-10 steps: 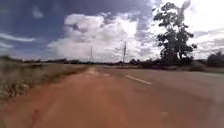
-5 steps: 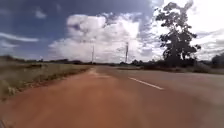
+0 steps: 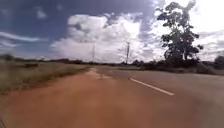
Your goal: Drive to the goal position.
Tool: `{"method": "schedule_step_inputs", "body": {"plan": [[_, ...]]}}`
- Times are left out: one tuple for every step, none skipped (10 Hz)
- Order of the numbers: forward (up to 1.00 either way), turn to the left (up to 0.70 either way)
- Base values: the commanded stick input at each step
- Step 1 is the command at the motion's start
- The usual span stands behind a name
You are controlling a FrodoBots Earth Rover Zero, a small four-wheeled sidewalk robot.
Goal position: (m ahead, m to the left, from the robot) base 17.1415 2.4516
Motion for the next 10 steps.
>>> {"method": "schedule_step_inputs", "body": {"plan": [[1.00, 0.00], [1.00, 0.00], [1.00, 0.00], [1.00, 0.00], [1.00, 0.00], [1.00, 0.00], [1.00, 0.00], [1.00, -0.38], [1.00, -0.39], [1.00, -0.39]]}}
